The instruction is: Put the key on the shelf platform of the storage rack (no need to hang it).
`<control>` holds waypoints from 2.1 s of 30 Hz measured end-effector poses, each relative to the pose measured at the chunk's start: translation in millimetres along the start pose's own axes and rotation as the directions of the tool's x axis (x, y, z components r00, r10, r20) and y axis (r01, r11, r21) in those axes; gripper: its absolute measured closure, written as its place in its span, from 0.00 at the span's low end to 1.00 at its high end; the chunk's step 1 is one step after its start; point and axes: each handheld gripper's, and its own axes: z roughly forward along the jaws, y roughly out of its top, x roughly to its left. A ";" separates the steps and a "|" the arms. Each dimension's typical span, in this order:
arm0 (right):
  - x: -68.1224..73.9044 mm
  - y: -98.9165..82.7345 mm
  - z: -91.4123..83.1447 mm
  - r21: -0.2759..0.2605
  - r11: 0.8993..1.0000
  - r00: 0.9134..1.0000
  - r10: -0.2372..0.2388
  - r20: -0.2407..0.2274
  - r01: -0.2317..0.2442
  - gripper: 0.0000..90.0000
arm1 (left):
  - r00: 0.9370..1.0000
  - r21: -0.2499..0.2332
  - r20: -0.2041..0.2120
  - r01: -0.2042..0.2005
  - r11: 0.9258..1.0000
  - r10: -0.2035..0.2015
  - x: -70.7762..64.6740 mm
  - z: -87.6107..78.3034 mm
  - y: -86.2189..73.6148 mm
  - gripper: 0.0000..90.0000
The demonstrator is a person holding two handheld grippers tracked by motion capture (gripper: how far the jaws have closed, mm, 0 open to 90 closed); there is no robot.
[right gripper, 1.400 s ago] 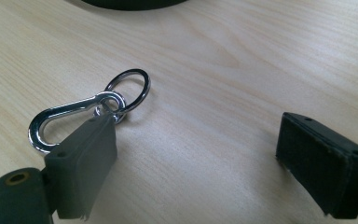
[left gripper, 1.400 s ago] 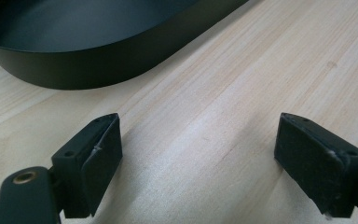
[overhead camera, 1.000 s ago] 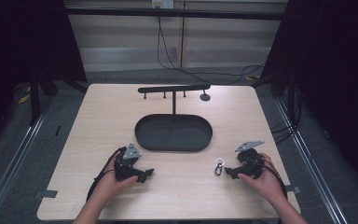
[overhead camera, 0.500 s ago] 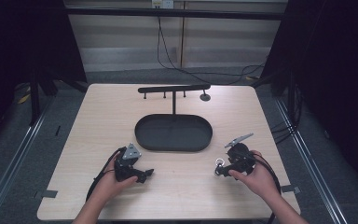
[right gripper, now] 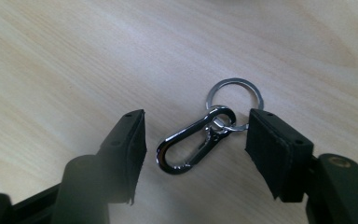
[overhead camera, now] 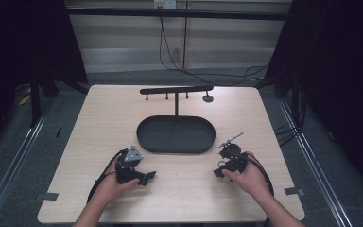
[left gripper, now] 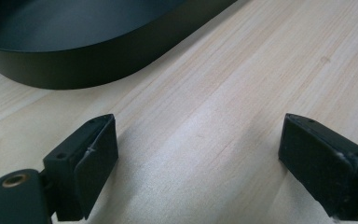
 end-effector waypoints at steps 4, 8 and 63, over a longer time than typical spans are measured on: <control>0.7 1.7 3.0 0.029 1.000 1.000 0.003 0.003 -0.003 0.49 | 1.000 0.000 0.000 0.000 1.000 0.000 0.0 0.1 0.0 0.13; 2.9 2.7 4.1 0.042 0.999 0.999 -0.024 0.030 0.023 0.56 | 1.000 0.002 0.005 -0.005 1.000 0.005 0.3 0.0 0.0 0.12; 9.6 55.3 -39.4 0.071 0.987 0.990 -0.141 -0.004 0.141 0.78 | 1.000 0.001 0.021 -0.017 1.000 0.017 1.3 0.2 -0.5 0.11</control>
